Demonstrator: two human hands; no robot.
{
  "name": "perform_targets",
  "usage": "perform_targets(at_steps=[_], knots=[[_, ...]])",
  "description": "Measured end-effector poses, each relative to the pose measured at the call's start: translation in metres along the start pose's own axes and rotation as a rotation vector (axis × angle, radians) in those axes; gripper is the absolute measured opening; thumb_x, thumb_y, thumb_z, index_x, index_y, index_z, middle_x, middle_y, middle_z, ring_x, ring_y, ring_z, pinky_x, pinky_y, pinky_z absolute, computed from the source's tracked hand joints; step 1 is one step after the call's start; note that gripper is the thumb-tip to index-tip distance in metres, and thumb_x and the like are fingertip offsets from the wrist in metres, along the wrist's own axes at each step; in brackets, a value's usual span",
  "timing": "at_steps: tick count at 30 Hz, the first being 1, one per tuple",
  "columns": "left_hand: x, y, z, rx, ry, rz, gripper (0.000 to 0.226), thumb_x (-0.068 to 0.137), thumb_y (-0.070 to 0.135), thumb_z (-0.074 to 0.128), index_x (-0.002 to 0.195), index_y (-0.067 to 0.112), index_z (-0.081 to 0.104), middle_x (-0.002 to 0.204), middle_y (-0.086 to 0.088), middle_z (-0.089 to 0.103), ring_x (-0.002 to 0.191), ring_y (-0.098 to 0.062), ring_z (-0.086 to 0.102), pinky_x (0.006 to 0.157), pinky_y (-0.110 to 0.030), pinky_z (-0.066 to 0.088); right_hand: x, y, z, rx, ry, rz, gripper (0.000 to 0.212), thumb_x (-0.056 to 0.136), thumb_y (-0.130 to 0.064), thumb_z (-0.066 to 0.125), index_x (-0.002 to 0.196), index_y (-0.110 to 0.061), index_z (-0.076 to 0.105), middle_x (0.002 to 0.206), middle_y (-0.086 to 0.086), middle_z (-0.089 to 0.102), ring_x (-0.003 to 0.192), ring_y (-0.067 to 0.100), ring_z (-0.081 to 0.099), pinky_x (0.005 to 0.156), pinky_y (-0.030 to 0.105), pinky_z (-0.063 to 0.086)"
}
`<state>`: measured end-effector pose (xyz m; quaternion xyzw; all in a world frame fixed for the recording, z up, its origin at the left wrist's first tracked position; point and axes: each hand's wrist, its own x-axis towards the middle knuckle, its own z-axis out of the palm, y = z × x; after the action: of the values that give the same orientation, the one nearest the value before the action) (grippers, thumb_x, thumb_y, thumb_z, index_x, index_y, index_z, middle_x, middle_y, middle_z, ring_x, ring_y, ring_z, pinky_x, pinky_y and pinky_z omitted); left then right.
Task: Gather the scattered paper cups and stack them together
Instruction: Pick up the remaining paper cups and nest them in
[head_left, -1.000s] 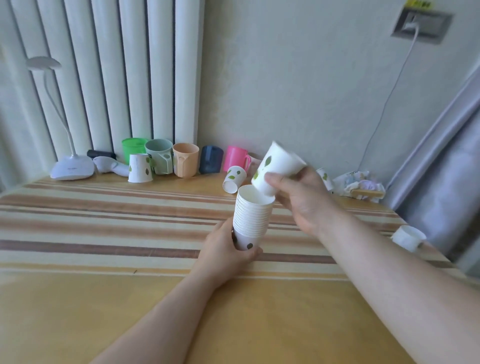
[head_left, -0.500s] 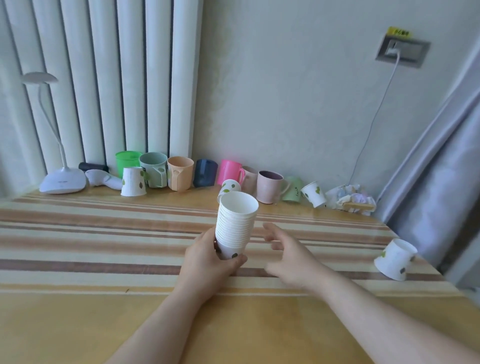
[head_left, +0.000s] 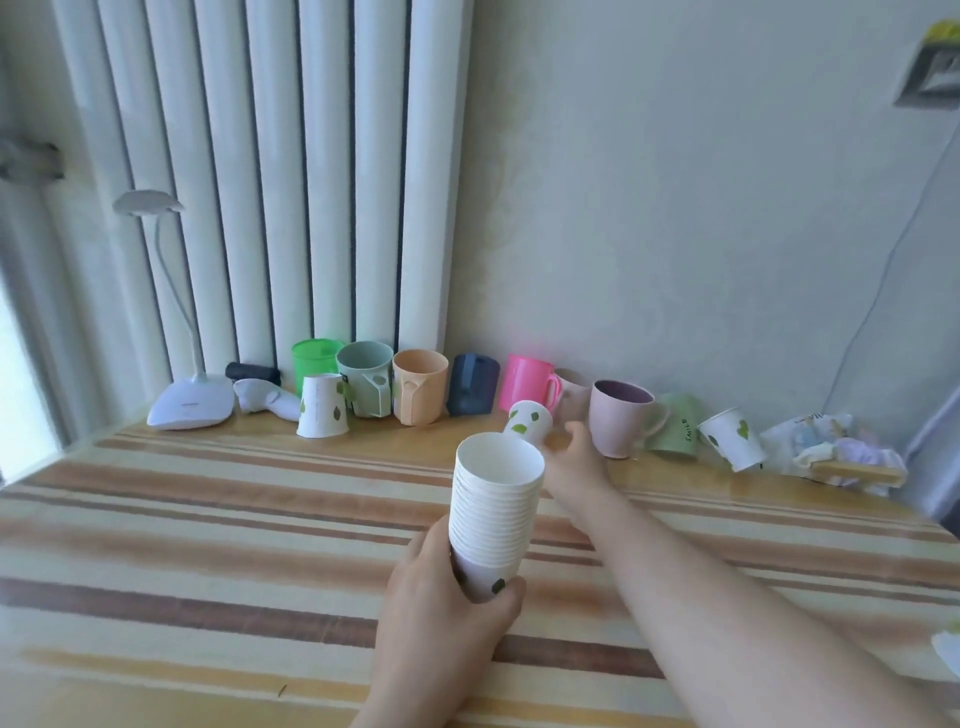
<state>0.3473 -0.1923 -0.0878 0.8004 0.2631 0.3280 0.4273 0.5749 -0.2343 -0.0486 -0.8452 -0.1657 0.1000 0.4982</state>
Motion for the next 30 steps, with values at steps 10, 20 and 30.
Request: perform_targets(at_steps=[10,20,30], knots=[[0.014,-0.012,0.009,0.071,-0.011,-0.023,0.086,0.05,0.061,0.073,0.134,0.052,0.058,0.11,0.028,0.067,0.111,-0.001,0.065,0.084,-0.017,0.052,0.072,-0.02,0.048,-0.102,0.186,0.285,0.105,0.05,-0.082,0.06,0.147,-0.049,0.04,0.122,0.004,0.066,0.115,0.033,0.064,0.102,0.047,0.052],[0.013,-0.004,0.003,0.057,-0.043,-0.024,0.076,0.055,0.059,0.08,0.128,0.052,0.058,0.112,0.021,0.067,0.105,-0.001,0.065,0.079,-0.019,0.048,-0.023,0.004,0.003,0.513,0.038,0.117,0.066,0.081,-0.016,0.081,0.136,-0.027,0.046,0.112,0.001,0.071,0.093,0.019,0.072,0.08,0.037,0.061],[-0.018,0.022,-0.008,0.159,-0.298,0.11,0.052,0.062,0.06,0.092,0.101,0.036,0.069,0.092,0.017,0.073,0.088,-0.001,0.069,0.077,-0.026,0.057,-0.159,-0.021,-0.121,0.745,0.115,-0.02,0.035,0.093,-0.023,0.079,0.12,-0.03,0.058,0.119,0.002,0.075,0.093,0.022,0.073,0.079,0.038,0.06]])
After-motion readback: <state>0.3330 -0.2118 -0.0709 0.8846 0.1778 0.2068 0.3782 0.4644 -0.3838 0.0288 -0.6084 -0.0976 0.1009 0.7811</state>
